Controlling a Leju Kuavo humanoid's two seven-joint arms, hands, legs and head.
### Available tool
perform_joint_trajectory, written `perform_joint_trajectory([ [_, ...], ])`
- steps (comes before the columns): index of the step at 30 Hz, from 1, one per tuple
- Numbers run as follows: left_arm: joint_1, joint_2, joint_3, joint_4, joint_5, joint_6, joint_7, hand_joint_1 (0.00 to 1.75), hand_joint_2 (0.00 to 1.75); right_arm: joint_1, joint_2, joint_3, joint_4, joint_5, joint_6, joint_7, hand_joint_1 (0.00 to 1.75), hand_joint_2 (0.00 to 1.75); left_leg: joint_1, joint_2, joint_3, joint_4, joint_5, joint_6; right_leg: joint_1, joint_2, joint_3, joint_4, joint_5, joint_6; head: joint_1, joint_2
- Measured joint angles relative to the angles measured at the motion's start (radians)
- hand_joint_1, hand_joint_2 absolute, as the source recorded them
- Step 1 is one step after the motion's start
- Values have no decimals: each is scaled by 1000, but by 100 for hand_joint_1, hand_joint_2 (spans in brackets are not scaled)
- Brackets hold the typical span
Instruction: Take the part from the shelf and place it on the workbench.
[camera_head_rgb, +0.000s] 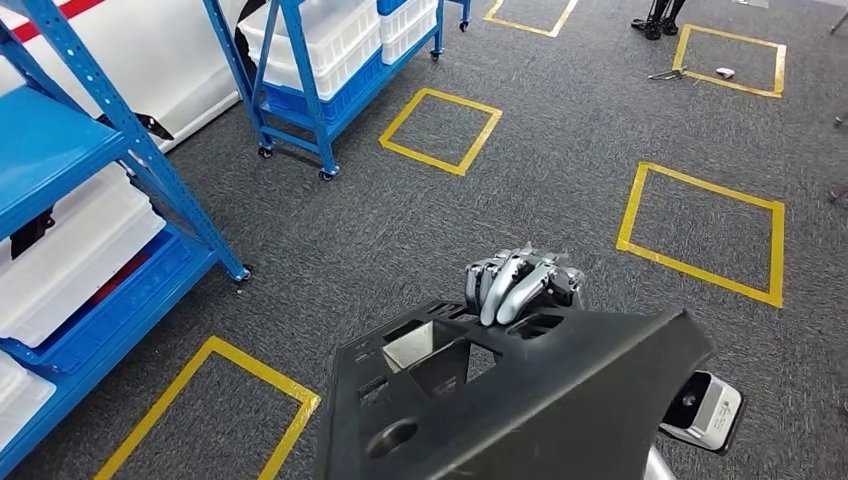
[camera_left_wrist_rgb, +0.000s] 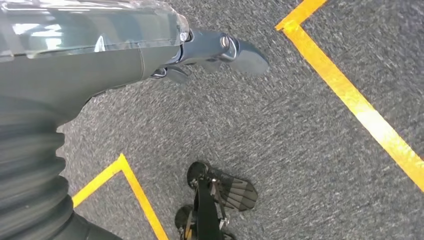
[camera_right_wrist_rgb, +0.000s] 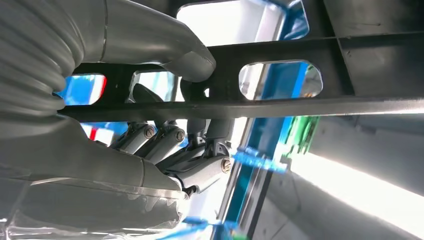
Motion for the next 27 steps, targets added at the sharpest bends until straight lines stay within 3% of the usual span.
perform_joint_trajectory([
  [1, -2, 1, 0, 0, -1, -2, 2, 0, 175, 7, -1, -4, -3, 10, -2, -1, 168, 175, 3, 1, 1, 2, -4, -6, -1, 11, 0, -2, 2, -6, 0, 0],
  [3, -5, 3, -1, 0, -3, -6, 5, 0, 175, 16, -5, -8, -11, 29, -9, -4, 168, 175, 8, -31, -14, 46, -38, -15, -5, 32, 2, -8, 8, -18, 0, 0],
  [5, -4, 3, -1, 0, -9, -14, 9, 0, 175, 27, -8, -14, -18, 42, -22, -6, 168, 175, 11, -78, -68, 168, -104, -20, -5, 53, 2, -9, 10, -27, 0, 0],
  [6, -2, 3, -2, 0, -15, -19, 11, 0, 175, 36, -11, -17, -21, 47, -29, -6, 168, 175, 12, -87, -101, 239, -133, -21, -4, 64, 2, -9, 10, -29, 0, 0],
  [7, 0, 3, -2, 0, -19, -24, 15, 0, 175, 45, -14, -19, -25, 52, -33, -7, 168, 175, 12, -91, -125, 287, -146, -21, -2, 78, 2, -8, 10, -30, 0, 0],
  [8, 1, 3, -3, 0, -22, -29, 19, 0, 175, 54, -18, -21, -29, 57, -35, -7, 168, 175, 12, -93, -133, 302, -140, -20, -1, 91, 2, -7, 10, -31, 0, 0],
  [10, 1, 2, -4, 1, -21, -33, 28, 0, 175, 78, -23, -23, -46, 65, -27, -7, 168, 175, 12, -105, -92, 207, -74, -14, -1, 120, 4, -3, 9, -29, 0, 0],
  [12, 1, 1, -4, 1, -17, -31, 31, 0, 175, 127, -27, -30, -75, 80, -8, -10, 168, 175, 14, -154, -31, 70, -19, -7, -1, 142, 4, 1, 7, -23, 0, 0],
  [14, 4, -2, -4, 1, -17, -26, 33, 0, 175, 186, -29, -38, -106, 104, 10, -12, 168, 175, 13, -184, -6, 16, -11, -1, -3, 162, -2, 2, 8, -10, 0, 0],
  [16, 5, -6, -4, 1, -17, -24, 34, 0, 175, 228, -30, -44, -130, 118, 18, -12, 168, 175, 13, -165, -2, 7, -8, 9, -6, 183, -7, -1, 12, 4, 0, 0],
  [18, 2, -9, -4, 1, -19, -24, 34, 0, 175, 249, -31, -50, -148, 121, 21, -12, 168, 175, 15, -139, 3, -6, -1, 23, -3, 152, -22, 28, -10, 14, 0, 0],
  [20, 2, -12, -4, 1, -21, -25, 34, 0, 175, 260, -31, -55, -158, 123, 22, -12, 168, 175, 14, -110, 5, -13, 2, 31, -1, 92, -74, 137, -72, 19, 0, 0],
  [22, 4, -16, -4, 1, -26, -26, 36, 0, 175, 282, -30, -61, -167, 132, 28, -12, 168, 175, 11, -81, 4, -12, 0, 34, -5, 66, -133, 260, -120, 23, 0, 0],
  [23, 4, -18, -5, 1, -29, -27, 36, 0, 175, 297, -30, -66, -172, 138, 32, -12, 168, 175, 11, -69, 5, -11, -1, 34, -8, 62, -142, 281, -120, 26, 0, 0],
  [24, 4, -20, -7, 1, -32, -29, 35, 0, 175, 312, -29, -71, -178, 146, 36, -12, 168, 175, 11, -58, 5, -10, -3, 32, -10, 58, -130, 262, -102, 28, 0, 0],
  [25, 3, -24, -8, 1, -34, -32, 33, 0, 175, 327, -28, -76, -184, 152, 40, -12, 168, 175, 11, -48, 7, -9, -5, 30, -12, 50, -99, 207, -71, 29, 0, 0],
  [27, 2, -29, -11, 2, -35, -40, 28, 0, 175, 351, -28, -85, -191, 156, 47, -12, 168, 175, 8, -30, 12, -5, -13, 21, -10, 5, -21, 65, -22, 26, 0, 0],
])
